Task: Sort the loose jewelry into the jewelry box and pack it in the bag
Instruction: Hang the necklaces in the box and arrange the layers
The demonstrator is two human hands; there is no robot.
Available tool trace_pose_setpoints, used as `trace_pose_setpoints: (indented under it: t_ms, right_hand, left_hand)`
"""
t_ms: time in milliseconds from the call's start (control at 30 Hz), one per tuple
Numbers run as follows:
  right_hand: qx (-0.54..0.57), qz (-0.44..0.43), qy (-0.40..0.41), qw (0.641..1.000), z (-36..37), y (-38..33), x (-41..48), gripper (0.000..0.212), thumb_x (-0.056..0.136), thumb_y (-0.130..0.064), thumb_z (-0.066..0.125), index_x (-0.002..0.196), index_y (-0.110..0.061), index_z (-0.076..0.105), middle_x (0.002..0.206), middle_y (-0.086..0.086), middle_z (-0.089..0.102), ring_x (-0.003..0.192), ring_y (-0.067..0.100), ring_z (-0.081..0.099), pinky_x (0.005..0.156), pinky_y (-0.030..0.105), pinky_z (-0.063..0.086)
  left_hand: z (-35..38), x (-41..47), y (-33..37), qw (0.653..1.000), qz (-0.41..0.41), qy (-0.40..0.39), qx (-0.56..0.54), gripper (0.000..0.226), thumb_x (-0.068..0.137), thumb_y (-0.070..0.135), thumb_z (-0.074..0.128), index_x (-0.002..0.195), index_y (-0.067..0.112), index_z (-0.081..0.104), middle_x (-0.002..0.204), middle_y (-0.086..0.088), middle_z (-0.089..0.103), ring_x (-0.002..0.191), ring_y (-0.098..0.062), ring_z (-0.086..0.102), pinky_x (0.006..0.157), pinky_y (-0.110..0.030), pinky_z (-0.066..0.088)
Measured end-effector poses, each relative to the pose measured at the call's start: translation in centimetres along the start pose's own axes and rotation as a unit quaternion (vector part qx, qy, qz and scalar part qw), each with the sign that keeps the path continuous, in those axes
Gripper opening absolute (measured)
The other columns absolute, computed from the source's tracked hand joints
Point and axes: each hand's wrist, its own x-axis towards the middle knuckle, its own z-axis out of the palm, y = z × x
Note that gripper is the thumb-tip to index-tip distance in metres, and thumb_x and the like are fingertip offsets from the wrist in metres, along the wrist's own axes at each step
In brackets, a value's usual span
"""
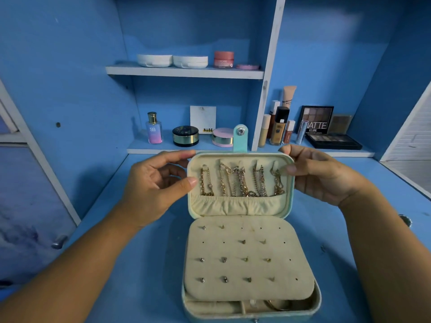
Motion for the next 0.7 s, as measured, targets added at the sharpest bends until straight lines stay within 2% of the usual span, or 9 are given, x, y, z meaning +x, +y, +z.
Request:
trace_pose_setpoints:
  t_ms: [100, 167, 267, 367, 467, 533, 600, 700]
  right_hand:
    - [-0.017, -0.004, 0.009, 1.000, 0.0, 0.0, 0.1, 0.050, 0.038, -0.021, 0.094, 0.077, -0.016, 0.063, 0.076, 0.005, 0.066, 0.073, 0.017, 0.066, 0.065, 0.027, 0.057]
    - [-0.015, -0.003, 0.011, 1.000, 0.0, 0.0, 0.0, 0.054, 0.037, -0.021, 0.094, 0.078, -0.015, 0.060, 0.075, 0.005, 0.065, 0.072, 0.017, 0.066, 0.064, 0.026, 0.056]
    - [-0.019, -0.002, 0.019, 1.000, 0.0, 0.0, 0.1, 0.058, 0.038, -0.022, 0.094, 0.082, -0.012, 0.058, 0.076, 0.006, 0.065, 0.073, 0.017, 0.066, 0.066, 0.026, 0.057]
    - [-0.073, 0.006, 0.052, 0.996, -0.3, 0.3, 0.3, 0.054, 0.041, -0.029, 0.094, 0.082, -0.013, 0.063, 0.084, 0.008, 0.068, 0.080, 0.019, 0.066, 0.073, 0.027, 0.057]
    - [-0.137, 0.026, 0.111, 0.984, -0.3, 0.8, 0.7, 0.036, 0.062, -0.022, 0.082, 0.090, -0.009, 0.063, 0.093, 0.013, 0.068, 0.090, 0.025, 0.063, 0.077, 0.028, 0.057]
    - [-0.193, 0.043, 0.150, 0.969, -0.2, 1.2, 1.0, 0.021, 0.076, -0.014, 0.071, 0.093, -0.007, 0.062, 0.094, 0.015, 0.070, 0.092, 0.027, 0.062, 0.082, 0.032, 0.056]
    - [-0.256, 0.064, 0.171, 0.949, 0.0, 1.6, 1.2, 0.014, 0.083, -0.012, 0.068, 0.095, -0.006, 0.063, 0.093, 0.014, 0.073, 0.091, 0.030, 0.065, 0.086, 0.037, 0.056]
    - [-0.359, 0.089, 0.175, 0.912, 0.0, 2.1, 1.3, 0.013, 0.085, -0.017, 0.070, 0.094, -0.008, 0.067, 0.089, 0.011, 0.074, 0.080, 0.026, 0.066, 0.076, 0.031, 0.058]
  left_hand:
    - [0.1, 0.0, -0.1, 1.000, 0.010, 0.005, 0.014, 0.043, 0.064, 0.028, 0.077, 0.107, 0.031, 0.073, 0.096, -0.010, 0.070, 0.079, -0.020, 0.063, 0.079, -0.043, 0.055]
    - [0.2, 0.0, -0.2, 1.000, 0.003, 0.006, 0.018, 0.043, 0.065, 0.028, 0.076, 0.108, 0.030, 0.072, 0.096, -0.009, 0.071, 0.079, -0.021, 0.064, 0.081, -0.048, 0.054]
    - [0.3, 0.0, -0.5, 0.999, -0.010, 0.001, 0.033, 0.047, 0.065, 0.030, 0.075, 0.111, 0.027, 0.069, 0.093, -0.002, 0.071, 0.079, -0.017, 0.064, 0.079, -0.039, 0.056]
    - [0.4, 0.1, -1.3, 0.998, -0.024, 0.003, 0.060, 0.044, 0.070, 0.022, 0.074, 0.114, 0.026, 0.067, 0.095, 0.001, 0.070, 0.077, -0.012, 0.064, 0.075, -0.027, 0.056]
    - [0.5, 0.1, -2.1, 0.994, -0.033, 0.003, 0.104, 0.042, 0.079, 0.012, 0.073, 0.116, 0.029, 0.064, 0.104, 0.001, 0.065, 0.078, -0.011, 0.066, 0.074, -0.028, 0.056]
    - [0.5, 0.1, -2.6, 0.989, -0.039, 0.000, 0.145, 0.042, 0.084, 0.005, 0.071, 0.117, 0.030, 0.063, 0.108, 0.003, 0.063, 0.079, -0.011, 0.067, 0.072, -0.030, 0.056]
    - [0.5, 0.0, -2.9, 0.979, -0.037, -0.005, 0.201, 0.039, 0.086, 0.007, 0.070, 0.119, 0.026, 0.065, 0.107, 0.008, 0.063, 0.078, -0.005, 0.066, 0.069, -0.026, 0.054]
    - [0.5, -0.2, -3.3, 0.964, -0.036, -0.027, 0.262, 0.034, 0.087, 0.014, 0.069, 0.120, 0.022, 0.067, 0.101, 0.015, 0.062, 0.078, 0.001, 0.063, 0.070, -0.019, 0.052]
